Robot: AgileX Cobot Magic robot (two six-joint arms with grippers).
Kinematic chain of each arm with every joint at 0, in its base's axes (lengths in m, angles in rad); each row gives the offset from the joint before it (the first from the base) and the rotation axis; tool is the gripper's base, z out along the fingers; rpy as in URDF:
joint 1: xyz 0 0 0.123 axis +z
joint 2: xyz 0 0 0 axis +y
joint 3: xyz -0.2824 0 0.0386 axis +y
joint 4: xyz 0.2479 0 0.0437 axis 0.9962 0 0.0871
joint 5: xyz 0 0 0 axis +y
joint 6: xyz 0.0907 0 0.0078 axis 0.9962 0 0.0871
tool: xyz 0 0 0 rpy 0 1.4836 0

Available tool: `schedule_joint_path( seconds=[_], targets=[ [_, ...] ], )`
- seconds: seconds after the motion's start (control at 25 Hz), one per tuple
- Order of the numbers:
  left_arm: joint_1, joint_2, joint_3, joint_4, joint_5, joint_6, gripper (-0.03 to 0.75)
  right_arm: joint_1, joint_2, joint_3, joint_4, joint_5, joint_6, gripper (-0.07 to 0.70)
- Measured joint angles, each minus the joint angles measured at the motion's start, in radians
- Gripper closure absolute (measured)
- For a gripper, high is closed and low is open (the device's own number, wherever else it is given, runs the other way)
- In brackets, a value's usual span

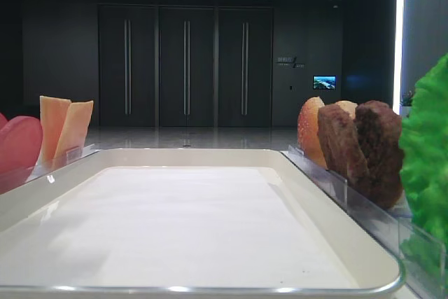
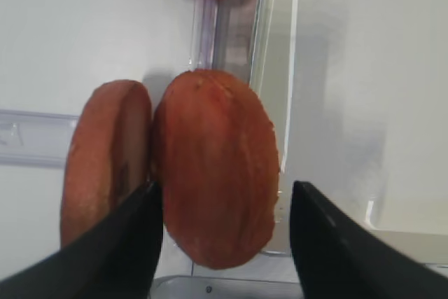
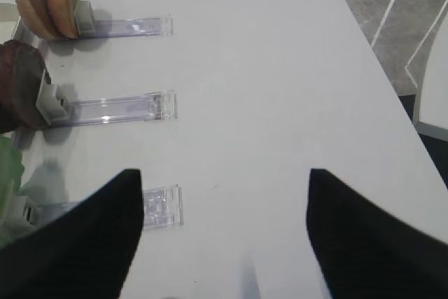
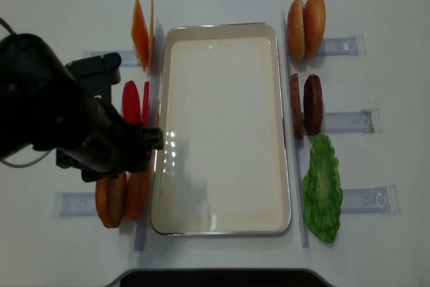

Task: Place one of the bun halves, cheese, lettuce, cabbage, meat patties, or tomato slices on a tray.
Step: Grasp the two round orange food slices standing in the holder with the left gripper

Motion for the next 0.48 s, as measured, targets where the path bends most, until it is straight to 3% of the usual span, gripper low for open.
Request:
schedule_joint_path(
  seconds=[0.48],
  targets=[
    [0.000,0.170,-0.001,0.000,-0.054,0.009,0.277,0.000,0.000,0.000,0.000,0.000,0.000,0.160]
  ],
)
